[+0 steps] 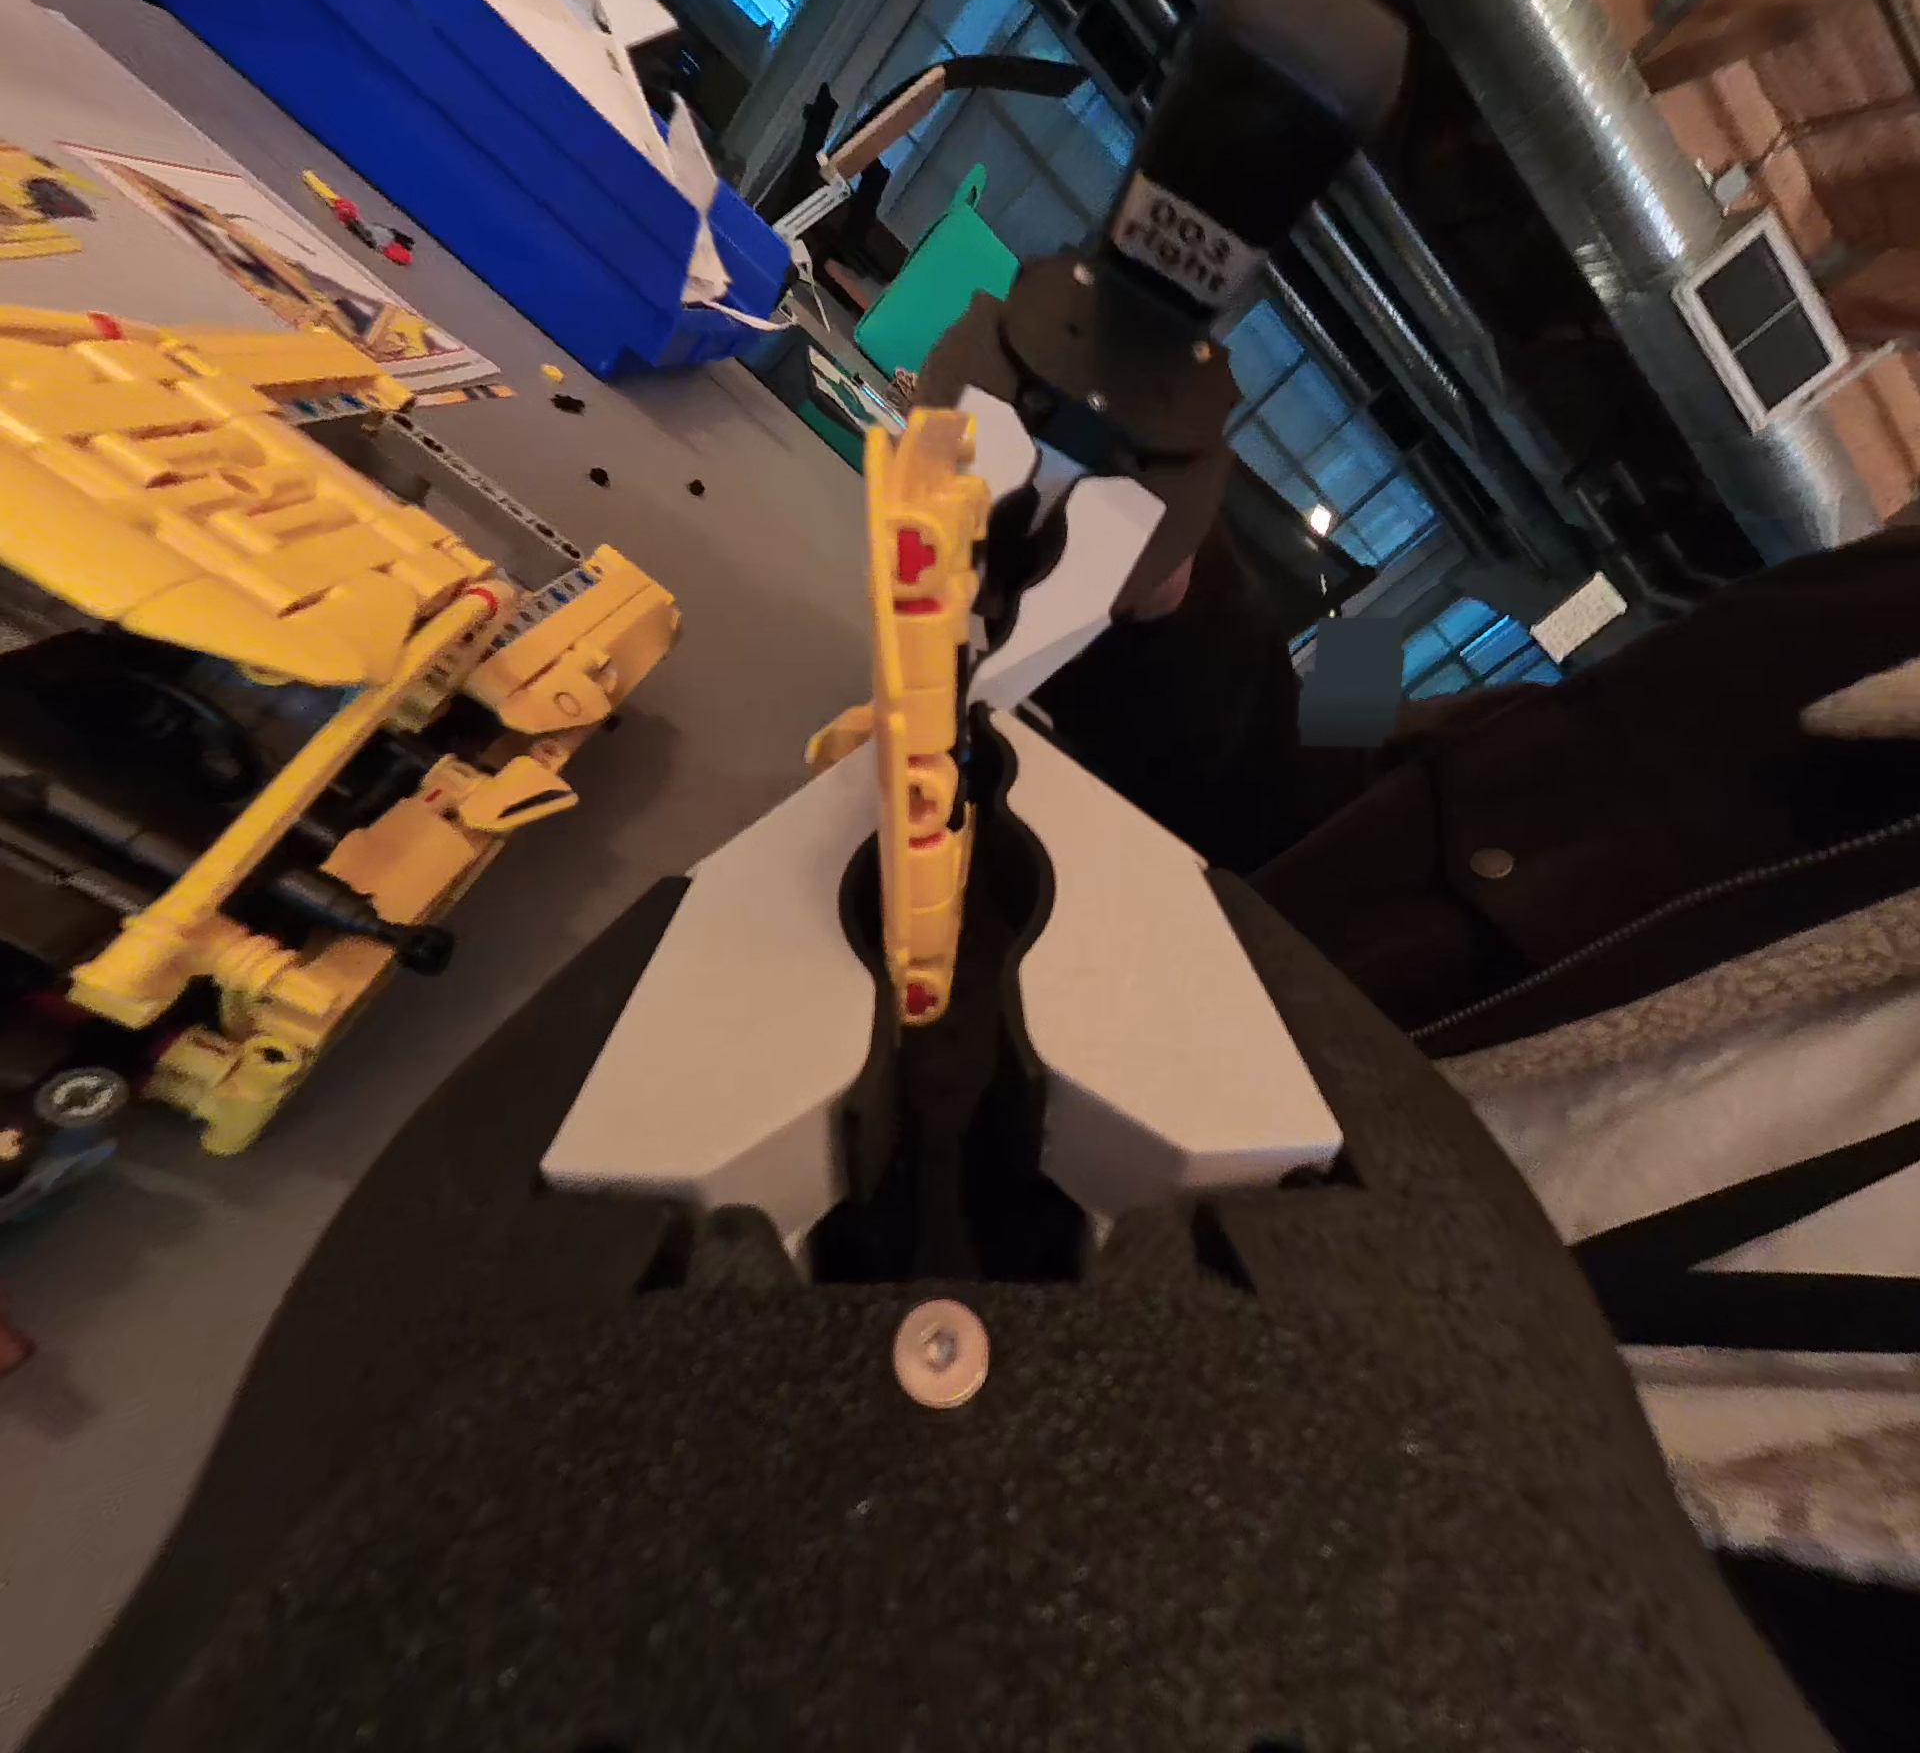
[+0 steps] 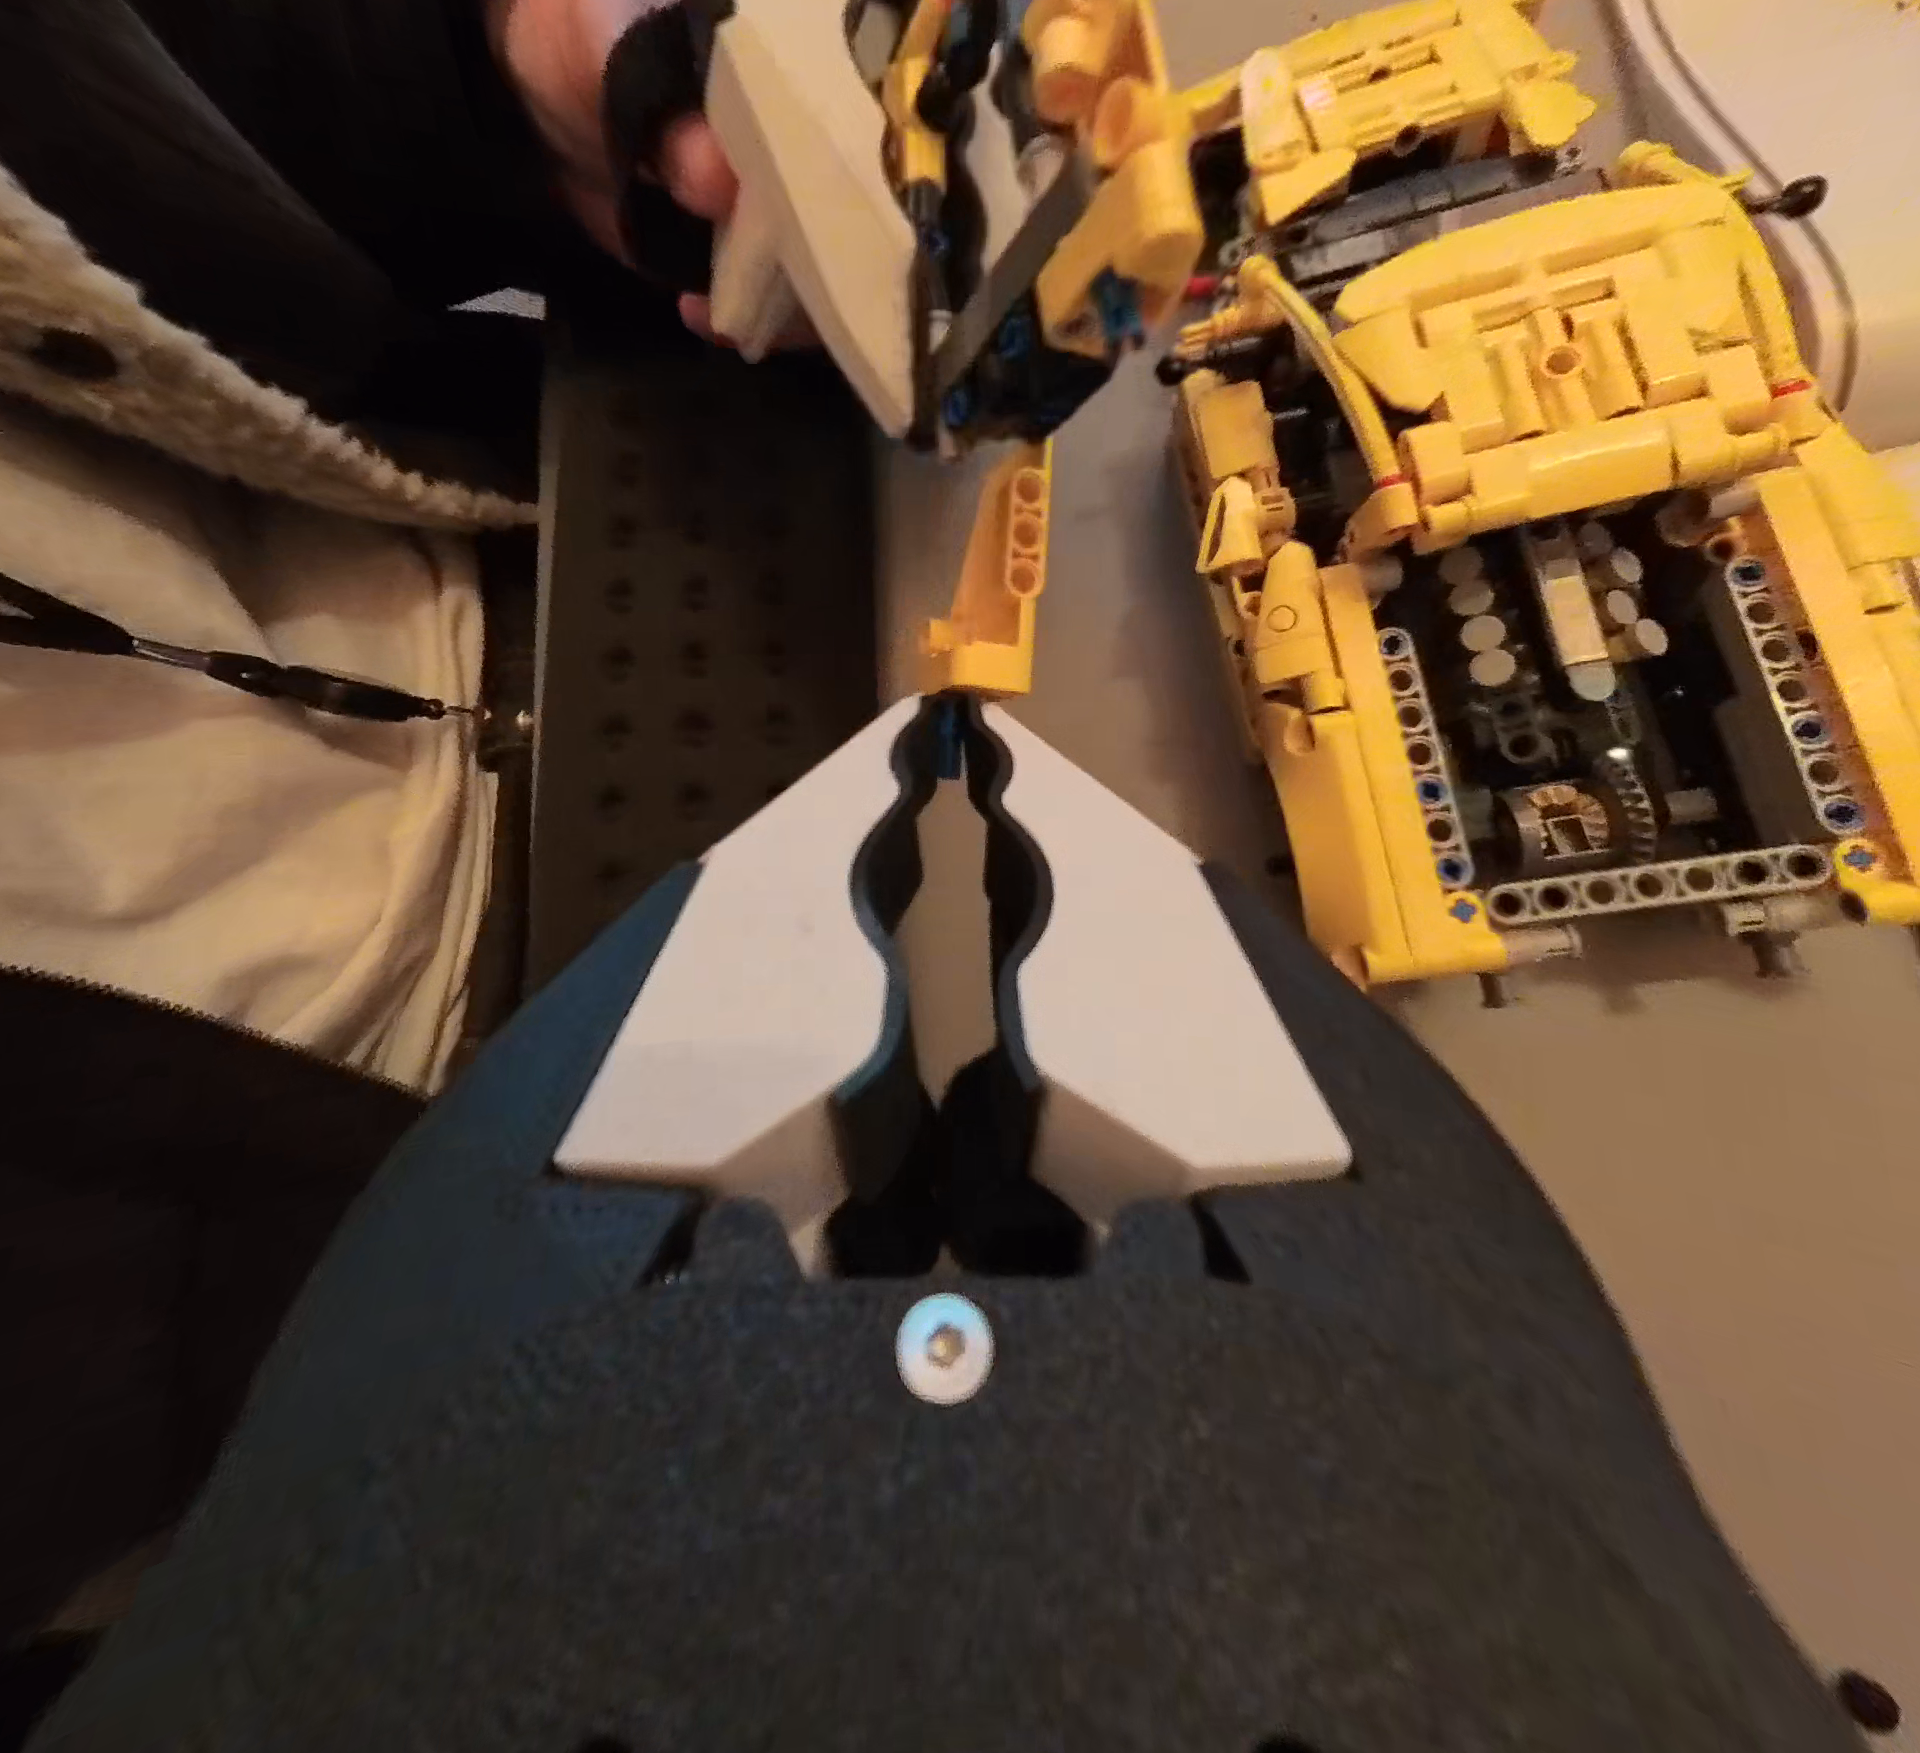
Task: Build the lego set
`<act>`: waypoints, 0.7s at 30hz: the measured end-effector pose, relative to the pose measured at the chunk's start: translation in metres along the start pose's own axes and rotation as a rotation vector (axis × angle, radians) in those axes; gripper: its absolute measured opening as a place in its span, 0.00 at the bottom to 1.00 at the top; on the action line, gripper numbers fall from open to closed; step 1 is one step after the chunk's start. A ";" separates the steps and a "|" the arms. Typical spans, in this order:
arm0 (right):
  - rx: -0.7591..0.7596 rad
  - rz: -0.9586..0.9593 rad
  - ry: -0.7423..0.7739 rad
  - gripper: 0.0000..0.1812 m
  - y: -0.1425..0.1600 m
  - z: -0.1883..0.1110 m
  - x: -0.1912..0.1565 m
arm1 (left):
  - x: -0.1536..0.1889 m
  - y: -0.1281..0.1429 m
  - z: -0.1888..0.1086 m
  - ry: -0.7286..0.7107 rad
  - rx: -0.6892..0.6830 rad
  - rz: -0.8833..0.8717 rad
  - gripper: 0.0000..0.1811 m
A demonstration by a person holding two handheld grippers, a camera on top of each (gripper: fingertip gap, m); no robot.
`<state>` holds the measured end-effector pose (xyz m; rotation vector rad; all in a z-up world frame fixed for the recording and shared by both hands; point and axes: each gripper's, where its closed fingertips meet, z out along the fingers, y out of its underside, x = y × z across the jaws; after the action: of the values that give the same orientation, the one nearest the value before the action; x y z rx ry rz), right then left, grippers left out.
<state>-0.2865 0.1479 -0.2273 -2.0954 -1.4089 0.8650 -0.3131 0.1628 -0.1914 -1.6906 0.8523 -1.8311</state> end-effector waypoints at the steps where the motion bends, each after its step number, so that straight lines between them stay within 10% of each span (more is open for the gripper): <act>1: -0.008 0.009 -0.005 0.02 -0.002 -0.001 0.000 | 0.002 0.002 0.002 -0.001 -0.012 0.018 0.05; 21: -0.028 -0.034 -0.074 0.03 -0.011 -0.004 -0.005 | 0.007 0.007 0.008 0.014 -0.034 0.032 0.04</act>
<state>-0.2919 0.1469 -0.2163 -2.0732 -1.4984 0.9229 -0.3058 0.1519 -0.1914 -1.6763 0.9159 -1.8193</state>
